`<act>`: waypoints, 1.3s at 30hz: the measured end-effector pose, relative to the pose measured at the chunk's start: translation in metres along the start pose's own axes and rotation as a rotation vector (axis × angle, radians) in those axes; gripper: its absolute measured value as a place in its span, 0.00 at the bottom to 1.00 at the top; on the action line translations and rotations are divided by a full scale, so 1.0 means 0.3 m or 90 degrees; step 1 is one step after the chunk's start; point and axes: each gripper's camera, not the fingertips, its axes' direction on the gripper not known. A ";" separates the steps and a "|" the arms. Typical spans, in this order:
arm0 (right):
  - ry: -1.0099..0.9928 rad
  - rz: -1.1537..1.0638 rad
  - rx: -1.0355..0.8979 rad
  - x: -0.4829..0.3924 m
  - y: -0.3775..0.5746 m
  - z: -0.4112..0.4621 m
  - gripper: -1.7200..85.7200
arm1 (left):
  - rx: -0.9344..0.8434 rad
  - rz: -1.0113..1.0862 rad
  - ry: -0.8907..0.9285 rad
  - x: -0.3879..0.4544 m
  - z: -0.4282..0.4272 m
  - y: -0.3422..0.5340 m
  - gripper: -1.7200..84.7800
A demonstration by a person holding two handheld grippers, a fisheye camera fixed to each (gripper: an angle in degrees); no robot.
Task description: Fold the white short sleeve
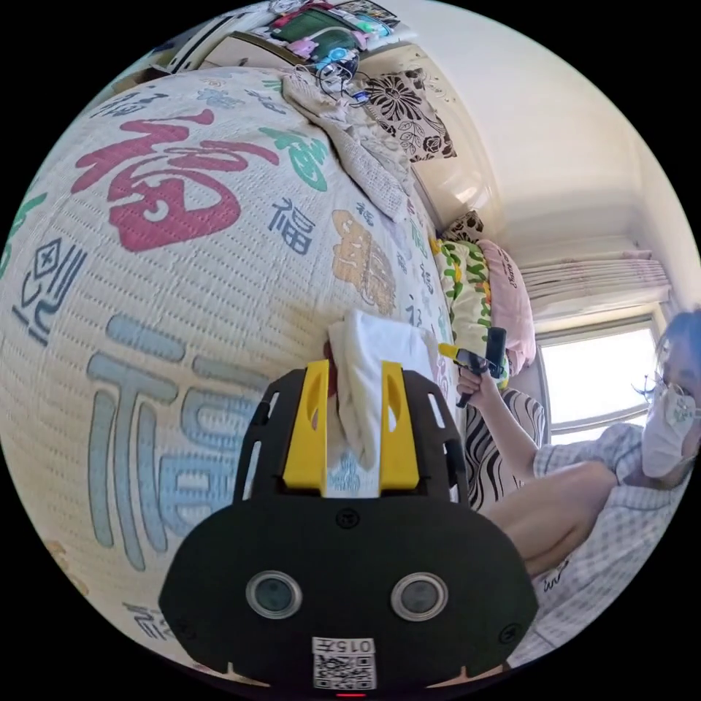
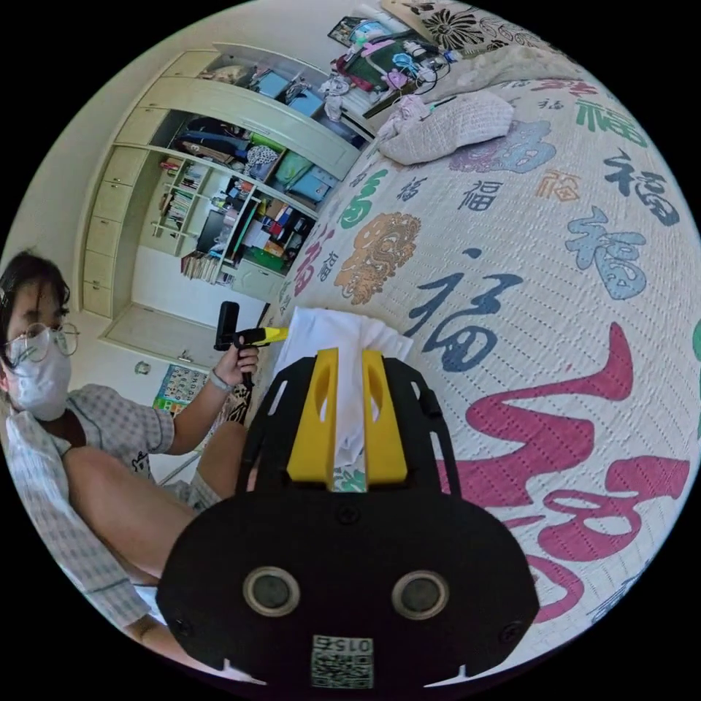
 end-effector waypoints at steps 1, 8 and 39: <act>-0.014 0.014 0.004 0.007 0.014 0.003 0.10 | -0.016 -0.004 -0.001 -0.003 -0.036 0.047 0.16; -0.181 0.091 -0.075 0.066 -0.001 0.277 0.13 | -0.053 -0.013 0.067 -0.038 -0.111 0.211 0.20; -0.357 -0.312 -0.484 -1.596 -0.544 2.307 0.07 | 0.365 -0.200 -0.108 0.014 -1.691 1.611 0.07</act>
